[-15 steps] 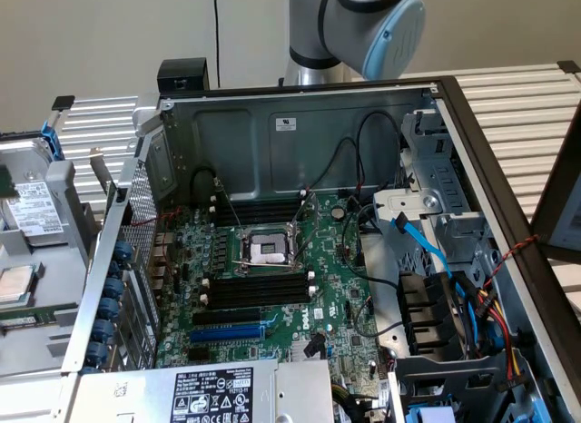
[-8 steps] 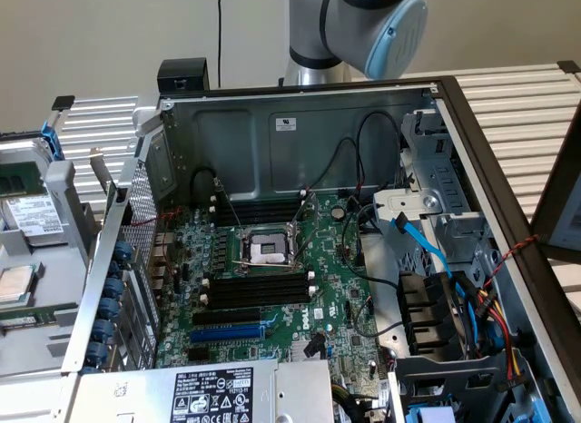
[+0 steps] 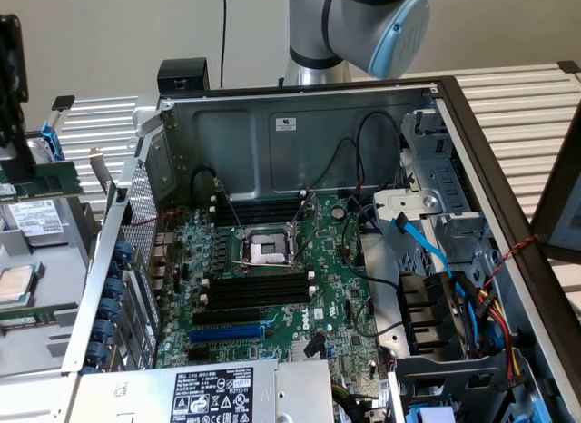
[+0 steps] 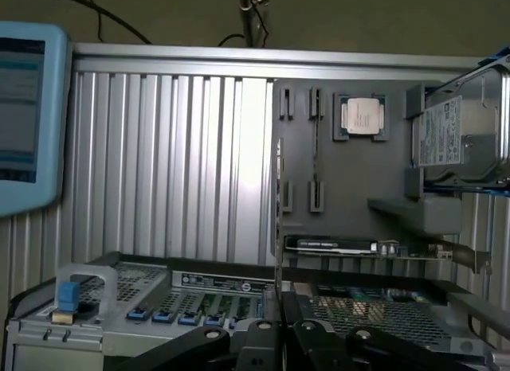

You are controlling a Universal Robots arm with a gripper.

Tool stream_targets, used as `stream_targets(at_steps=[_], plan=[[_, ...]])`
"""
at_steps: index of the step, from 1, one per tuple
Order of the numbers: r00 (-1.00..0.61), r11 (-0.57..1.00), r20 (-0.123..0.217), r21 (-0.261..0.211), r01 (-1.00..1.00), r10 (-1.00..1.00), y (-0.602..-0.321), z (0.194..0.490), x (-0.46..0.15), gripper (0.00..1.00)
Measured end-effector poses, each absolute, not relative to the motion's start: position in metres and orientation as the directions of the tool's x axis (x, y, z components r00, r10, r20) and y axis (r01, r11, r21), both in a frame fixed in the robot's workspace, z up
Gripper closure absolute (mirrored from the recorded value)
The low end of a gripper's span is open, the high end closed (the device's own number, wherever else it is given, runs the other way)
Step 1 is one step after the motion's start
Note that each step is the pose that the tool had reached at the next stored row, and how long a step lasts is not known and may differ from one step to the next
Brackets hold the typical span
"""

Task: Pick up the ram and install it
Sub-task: 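Pick up the ram and move it above insertion slot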

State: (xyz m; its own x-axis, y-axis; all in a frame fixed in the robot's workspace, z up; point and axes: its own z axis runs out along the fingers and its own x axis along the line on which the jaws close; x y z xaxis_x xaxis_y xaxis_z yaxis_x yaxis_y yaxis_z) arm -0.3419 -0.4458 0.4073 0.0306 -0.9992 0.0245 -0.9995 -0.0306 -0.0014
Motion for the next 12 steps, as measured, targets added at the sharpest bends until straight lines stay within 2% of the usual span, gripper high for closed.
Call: stream_targets(at_steps=[12], plan=[[0.031, -0.031, 0.017, -0.002, -1.000, -0.999, -0.446, 0.407, -0.287, 0.87]])
